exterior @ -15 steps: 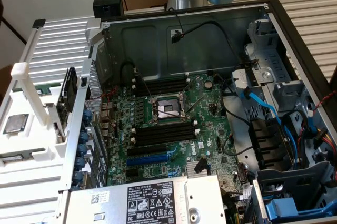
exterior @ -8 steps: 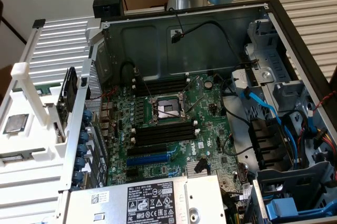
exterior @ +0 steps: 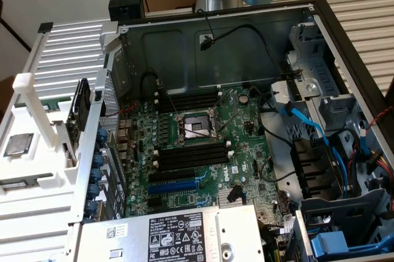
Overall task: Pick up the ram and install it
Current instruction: 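Pick up the ram and move it above insertion slot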
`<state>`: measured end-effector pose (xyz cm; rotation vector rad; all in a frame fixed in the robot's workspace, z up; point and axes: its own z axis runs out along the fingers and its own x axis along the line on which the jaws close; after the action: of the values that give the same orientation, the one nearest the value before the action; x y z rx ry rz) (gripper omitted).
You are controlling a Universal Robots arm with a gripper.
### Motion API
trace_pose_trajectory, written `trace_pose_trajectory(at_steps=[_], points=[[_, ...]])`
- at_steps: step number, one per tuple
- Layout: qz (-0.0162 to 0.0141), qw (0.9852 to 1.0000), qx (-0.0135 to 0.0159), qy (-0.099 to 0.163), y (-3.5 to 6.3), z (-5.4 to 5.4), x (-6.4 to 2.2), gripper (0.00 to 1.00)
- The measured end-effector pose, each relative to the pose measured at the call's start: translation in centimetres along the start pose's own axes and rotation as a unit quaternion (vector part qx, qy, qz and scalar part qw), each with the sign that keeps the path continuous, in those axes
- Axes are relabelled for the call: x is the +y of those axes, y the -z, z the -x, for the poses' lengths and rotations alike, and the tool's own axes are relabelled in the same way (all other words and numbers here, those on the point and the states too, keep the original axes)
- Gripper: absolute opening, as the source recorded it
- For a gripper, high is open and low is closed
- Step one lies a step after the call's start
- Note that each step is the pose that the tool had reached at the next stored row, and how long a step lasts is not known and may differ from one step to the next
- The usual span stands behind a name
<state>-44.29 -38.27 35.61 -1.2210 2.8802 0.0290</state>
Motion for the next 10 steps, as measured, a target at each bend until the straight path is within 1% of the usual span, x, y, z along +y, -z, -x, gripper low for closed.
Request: trace_pose_trajectory(at_steps=[3, 5, 7, 10], points=[[0.0005, 0.9996, 0.0003, 0.027, 0.00, 0.00, 0.00, 0.10], [0.0009, 0.9989, 0.0006, 0.046, 0.00, 0.00, 0.00, 0.10], [0.0012, 0.9980, 0.0008, 0.064, 0.00, 0.00, 0.00, 0.10], [0.0018, 0.9958, 0.0011, 0.091, -0.01, 0.00, 0.00, 0.10]])
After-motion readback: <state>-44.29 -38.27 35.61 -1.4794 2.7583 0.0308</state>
